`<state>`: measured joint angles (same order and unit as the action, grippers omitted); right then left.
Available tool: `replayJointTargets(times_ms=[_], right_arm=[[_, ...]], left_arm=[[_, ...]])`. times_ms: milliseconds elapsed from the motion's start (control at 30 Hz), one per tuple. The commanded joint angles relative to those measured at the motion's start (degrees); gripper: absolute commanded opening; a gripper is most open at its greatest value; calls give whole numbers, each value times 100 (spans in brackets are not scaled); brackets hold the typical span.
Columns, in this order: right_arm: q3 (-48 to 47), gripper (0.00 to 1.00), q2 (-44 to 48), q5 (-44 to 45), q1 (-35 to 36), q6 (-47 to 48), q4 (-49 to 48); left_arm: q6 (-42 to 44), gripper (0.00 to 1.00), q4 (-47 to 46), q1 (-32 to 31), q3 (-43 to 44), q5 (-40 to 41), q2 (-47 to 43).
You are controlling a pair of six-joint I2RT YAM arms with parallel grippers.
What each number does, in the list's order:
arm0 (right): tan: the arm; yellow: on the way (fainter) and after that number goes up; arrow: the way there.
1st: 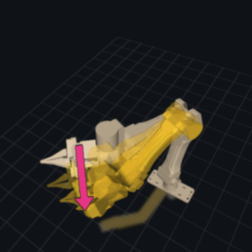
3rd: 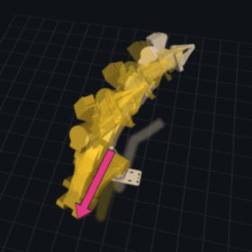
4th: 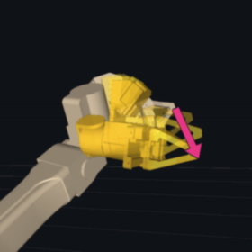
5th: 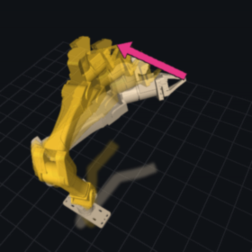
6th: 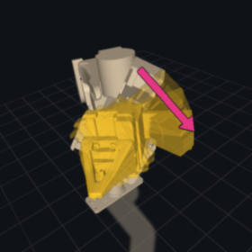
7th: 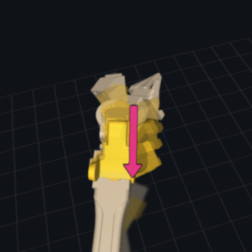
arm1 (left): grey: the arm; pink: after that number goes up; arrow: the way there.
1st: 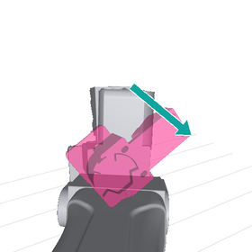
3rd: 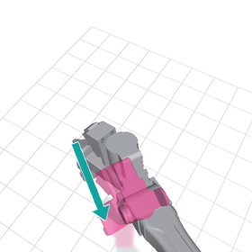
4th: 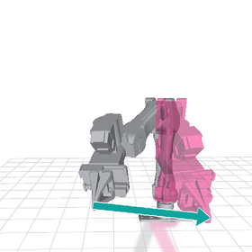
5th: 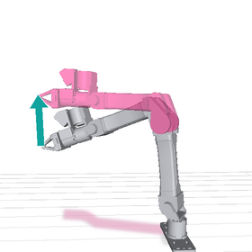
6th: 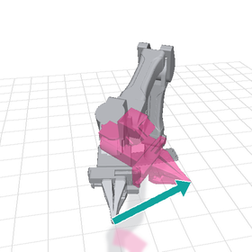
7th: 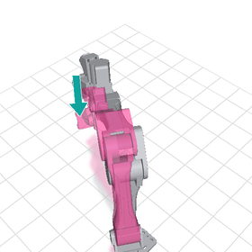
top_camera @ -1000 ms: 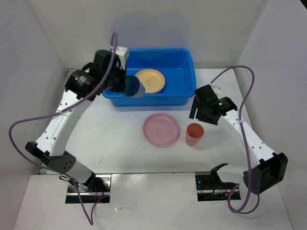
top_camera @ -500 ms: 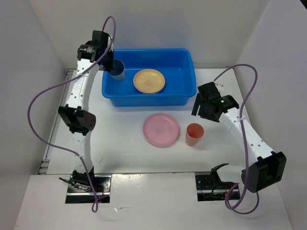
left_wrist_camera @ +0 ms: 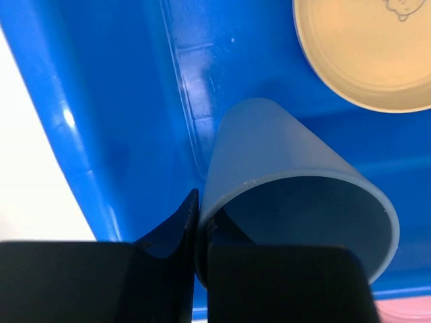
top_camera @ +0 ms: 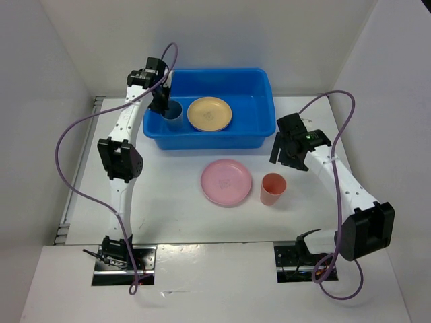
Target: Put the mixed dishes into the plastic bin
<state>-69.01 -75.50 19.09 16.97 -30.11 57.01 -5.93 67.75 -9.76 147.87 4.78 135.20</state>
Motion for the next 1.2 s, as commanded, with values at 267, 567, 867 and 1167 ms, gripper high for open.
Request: replayJointTargets(times_ms=[267, 567, 867, 1167], right_arm=[[-33, 80, -237, -335, -36, 128, 72], [28, 80, 70, -459, 17, 14, 565], [203, 80, 273, -635, 324, -557, 803], [661, 80, 765, -688, 562, -1349, 803]], left_arm=[[172, 4, -25, 62, 286, -213, 306], [172, 12, -25, 115, 286, -275, 411], [172, 36, -25, 167, 286, -433, 464], [172, 53, -25, 220, 339, -434, 411]])
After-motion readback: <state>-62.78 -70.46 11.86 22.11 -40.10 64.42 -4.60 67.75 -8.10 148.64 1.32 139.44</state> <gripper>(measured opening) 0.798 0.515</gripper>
